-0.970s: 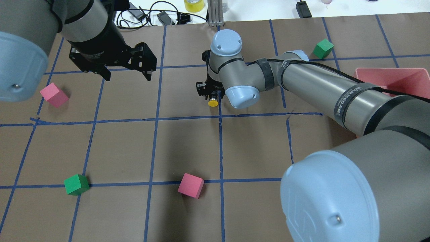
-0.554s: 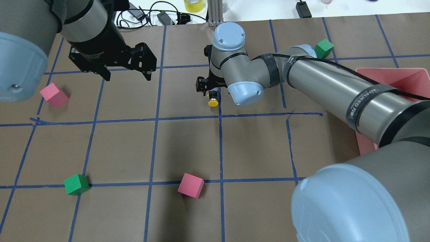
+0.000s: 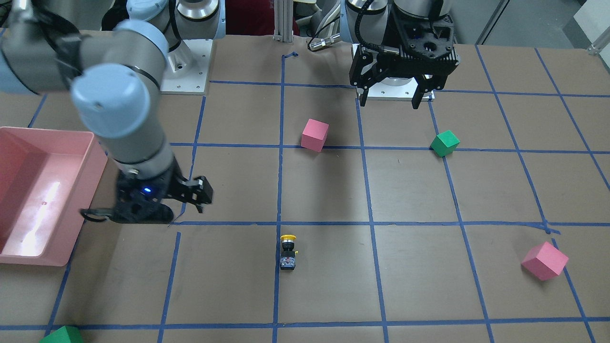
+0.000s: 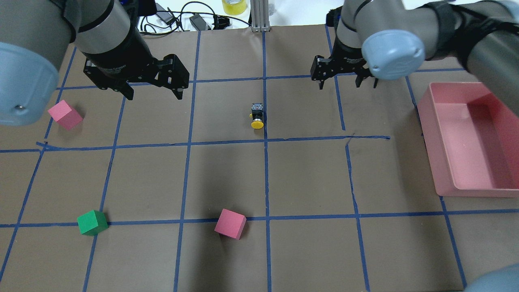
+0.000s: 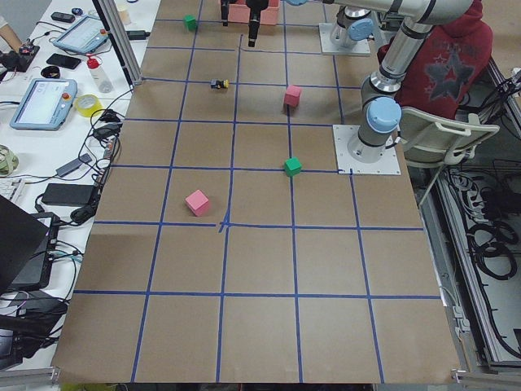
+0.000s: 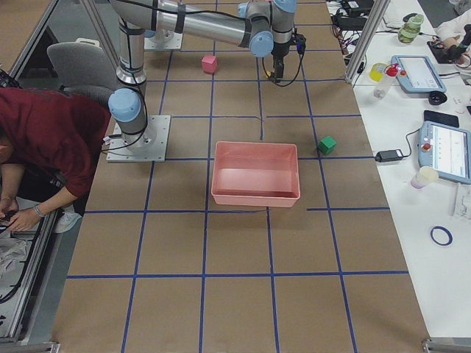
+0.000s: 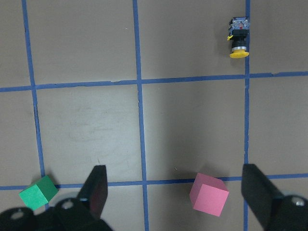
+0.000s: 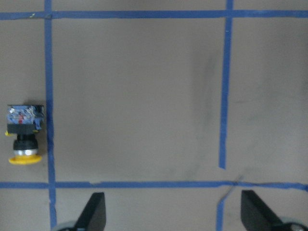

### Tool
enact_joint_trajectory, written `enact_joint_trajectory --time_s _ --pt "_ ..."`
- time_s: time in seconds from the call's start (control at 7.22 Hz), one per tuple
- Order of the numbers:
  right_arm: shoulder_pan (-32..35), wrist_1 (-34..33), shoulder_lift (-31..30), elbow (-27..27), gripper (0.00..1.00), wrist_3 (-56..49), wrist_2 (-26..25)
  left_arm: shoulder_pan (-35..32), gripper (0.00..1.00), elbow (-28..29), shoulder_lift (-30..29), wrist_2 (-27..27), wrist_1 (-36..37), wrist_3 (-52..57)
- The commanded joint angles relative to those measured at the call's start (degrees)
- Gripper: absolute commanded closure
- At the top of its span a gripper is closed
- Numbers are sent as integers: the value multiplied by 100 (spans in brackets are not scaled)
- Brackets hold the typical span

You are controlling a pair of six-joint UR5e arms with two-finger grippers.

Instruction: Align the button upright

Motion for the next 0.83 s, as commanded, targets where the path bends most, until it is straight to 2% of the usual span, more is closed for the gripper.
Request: enact_joint_trajectory --time_s 0.0,0.14,0.28,0.69 --pt "-248 1285 -891 -49 0 -321 11 0 0 -11 2 0 0 0" --pt "-248 1647 -1208 -67 0 -321 11 0 0 -11 10 0 0 0" --pt "-248 1746 -1246 -41 0 -338 11 0 0 -11 10 0 0 0" --pt "-248 1721 -1246 -94 0 -855 55 0 0 -37 19 0 0 0"
